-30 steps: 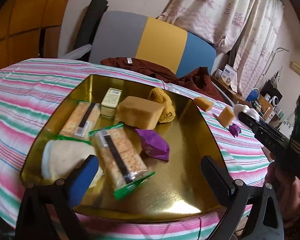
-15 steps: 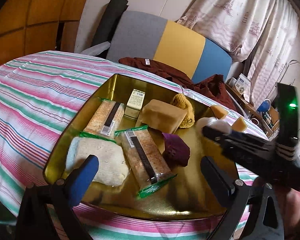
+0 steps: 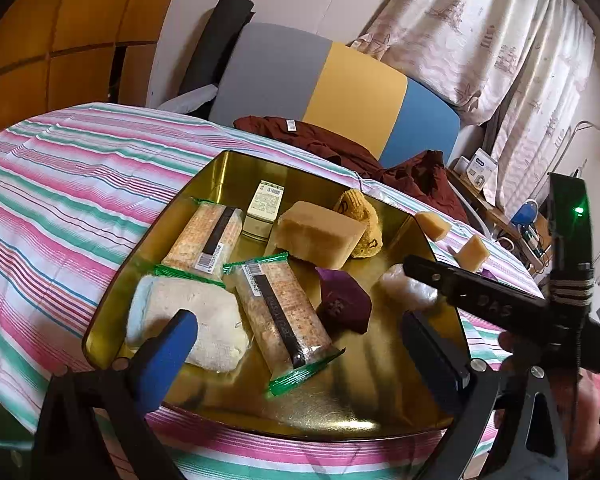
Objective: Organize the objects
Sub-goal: 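Move the right gripper to the second purple packet and grasp it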
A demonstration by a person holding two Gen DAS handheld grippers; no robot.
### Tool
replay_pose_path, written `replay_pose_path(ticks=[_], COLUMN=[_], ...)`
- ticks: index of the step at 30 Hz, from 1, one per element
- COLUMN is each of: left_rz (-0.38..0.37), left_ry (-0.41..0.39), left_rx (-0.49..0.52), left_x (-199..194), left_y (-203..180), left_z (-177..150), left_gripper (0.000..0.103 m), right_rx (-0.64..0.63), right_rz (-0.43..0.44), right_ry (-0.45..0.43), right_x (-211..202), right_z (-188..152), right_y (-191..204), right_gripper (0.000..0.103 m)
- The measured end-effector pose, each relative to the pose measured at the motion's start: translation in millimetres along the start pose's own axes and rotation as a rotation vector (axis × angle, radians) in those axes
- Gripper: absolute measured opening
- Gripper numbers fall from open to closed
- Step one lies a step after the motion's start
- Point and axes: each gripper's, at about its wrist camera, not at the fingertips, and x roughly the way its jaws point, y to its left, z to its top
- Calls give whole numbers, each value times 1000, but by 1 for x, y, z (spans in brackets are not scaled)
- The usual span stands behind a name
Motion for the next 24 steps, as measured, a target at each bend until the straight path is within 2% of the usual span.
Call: replay_pose_path(ticks=[4,12,19,24], left_rz=[-12,-38,-41,-48], left_ry=[-8,0,-8,-15], left_rx=[18,59,95,137], left_x=[-1,0,-4,-5], left_y=[-4,-18,-28,-38], left_z=[-1,-6,-9,-10], left_gripper=[102,102,103,103], right_rx=[18,7,57,129], right_rz=[17,-73,-187,-248], right_ry=[-36,-104,-108,-77], right_x=[-16,-46,-56,-56], right_z=[-2,-13,-26,-41], right_y=[-9,-45,-96,-139], right_gripper=[49,49,49,49])
